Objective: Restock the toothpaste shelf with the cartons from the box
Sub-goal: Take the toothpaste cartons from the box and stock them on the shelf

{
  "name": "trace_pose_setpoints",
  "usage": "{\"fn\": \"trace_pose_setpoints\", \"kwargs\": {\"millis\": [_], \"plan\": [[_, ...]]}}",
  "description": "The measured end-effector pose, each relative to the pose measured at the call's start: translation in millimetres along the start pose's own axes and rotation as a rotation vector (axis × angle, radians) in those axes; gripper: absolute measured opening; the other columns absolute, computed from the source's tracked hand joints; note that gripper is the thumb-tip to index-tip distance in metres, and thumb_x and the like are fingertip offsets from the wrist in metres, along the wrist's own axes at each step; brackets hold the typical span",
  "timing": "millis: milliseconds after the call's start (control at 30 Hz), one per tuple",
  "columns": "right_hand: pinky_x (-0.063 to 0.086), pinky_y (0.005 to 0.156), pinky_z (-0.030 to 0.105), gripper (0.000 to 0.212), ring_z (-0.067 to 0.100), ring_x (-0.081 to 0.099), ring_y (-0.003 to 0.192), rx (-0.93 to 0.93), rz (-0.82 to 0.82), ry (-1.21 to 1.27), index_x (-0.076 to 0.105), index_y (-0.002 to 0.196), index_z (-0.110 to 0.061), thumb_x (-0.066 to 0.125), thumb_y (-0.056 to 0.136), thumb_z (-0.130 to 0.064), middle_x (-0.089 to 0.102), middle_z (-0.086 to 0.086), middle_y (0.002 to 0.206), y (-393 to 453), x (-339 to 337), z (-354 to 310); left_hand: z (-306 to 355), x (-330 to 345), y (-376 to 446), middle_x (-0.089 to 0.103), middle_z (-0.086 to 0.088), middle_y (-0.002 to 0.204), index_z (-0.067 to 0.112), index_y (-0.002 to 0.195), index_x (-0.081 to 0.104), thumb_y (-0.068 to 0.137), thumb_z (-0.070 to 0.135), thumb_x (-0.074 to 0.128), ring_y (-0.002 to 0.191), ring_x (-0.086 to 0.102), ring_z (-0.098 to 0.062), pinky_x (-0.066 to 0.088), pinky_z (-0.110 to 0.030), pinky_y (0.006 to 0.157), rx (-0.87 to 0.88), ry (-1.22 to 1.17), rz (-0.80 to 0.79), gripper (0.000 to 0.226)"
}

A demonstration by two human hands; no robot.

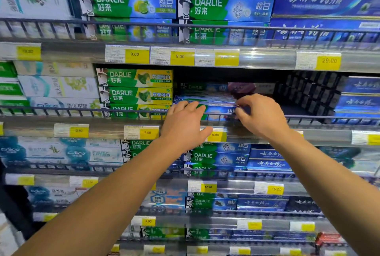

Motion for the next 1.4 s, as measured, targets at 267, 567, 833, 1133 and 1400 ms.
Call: {"fn": "trace_pose_setpoints", "kwargs": {"millis": [267, 567, 833, 1133, 1400], "plan": [[0.052, 0.079, 0.042, 0.051, 0.034, 0.059, 0.104, 0.003, -0.116, -0.102, 0.059, 0.126, -0.02, 0.053, 0.086, -0.051, 0.069, 0.007, 0.111, -11, 13, -7, 1, 4, 6, 0.035, 0.0, 0.151, 0.024, 0.145, 0.033, 0.088, 0.063, 0.042, 0.138, 0.026, -0.027, 0.019, -0.047, 0.115, 0.007, 0.0, 0.005, 0.07], [0.044, 0.094, 0.041, 0.058, 0.033, 0.055, 0.108, -0.027, -0.067, -0.086, 0.051, 0.132, -0.017, 0.055, 0.085, -0.051, 0.062, 0.006, 0.124, -17, 19, -5, 4, 5, 3, 0.034, -0.003, 0.152, 0.024, 0.144, 0.035, 0.088, 0.059, 0.044, 0.138, 0.028, -0.025, 0.014, -0.05, 0.116, 0.022, -0.013, 0.041, 0.067], [0.035, 0.098, 0.03, 0.047, 0.026, 0.048, 0.118, -0.103, 0.02, 0.216, 0.054, 0.13, -0.016, 0.062, 0.087, -0.033, 0.059, 0.005, 0.125, -116, 13, 16, 54, 18, -72, 0.035, 0.0, 0.152, 0.023, 0.142, 0.043, 0.09, 0.04, 0.057, 0.14, 0.028, -0.019, 0.019, -0.044, 0.117, -0.087, -0.397, 0.136, 0.056], [0.04, 0.099, 0.04, 0.051, 0.034, 0.051, 0.117, -0.095, -0.452, 0.256, 0.055, 0.129, -0.009, 0.064, 0.086, -0.035, 0.06, 0.012, 0.124, -293, 116, 97, 154, 165, -213, 0.033, 0.002, 0.153, 0.022, 0.146, 0.037, 0.091, 0.041, 0.058, 0.141, 0.029, -0.018, 0.022, -0.033, 0.117, -0.307, -0.509, -0.295, 0.061], [0.047, 0.093, 0.042, 0.05, 0.032, 0.051, 0.114, 0.054, -0.809, 0.262, 0.055, 0.127, -0.014, 0.059, 0.084, -0.04, 0.059, 0.008, 0.121, -440, 221, 148, 200, 288, -332, 0.047, -0.001, 0.144, 0.021, 0.14, 0.046, 0.087, 0.034, 0.061, 0.132, 0.042, -0.019, 0.031, -0.032, 0.108, -0.457, -0.549, -0.585, 0.057]]}}
Point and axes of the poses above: each hand's wrist, its own y-axis towards the middle knuckle, its own x-axis out of the palm, z = x × y, the point moved 10 cm from there along y, towards the middle knuckle
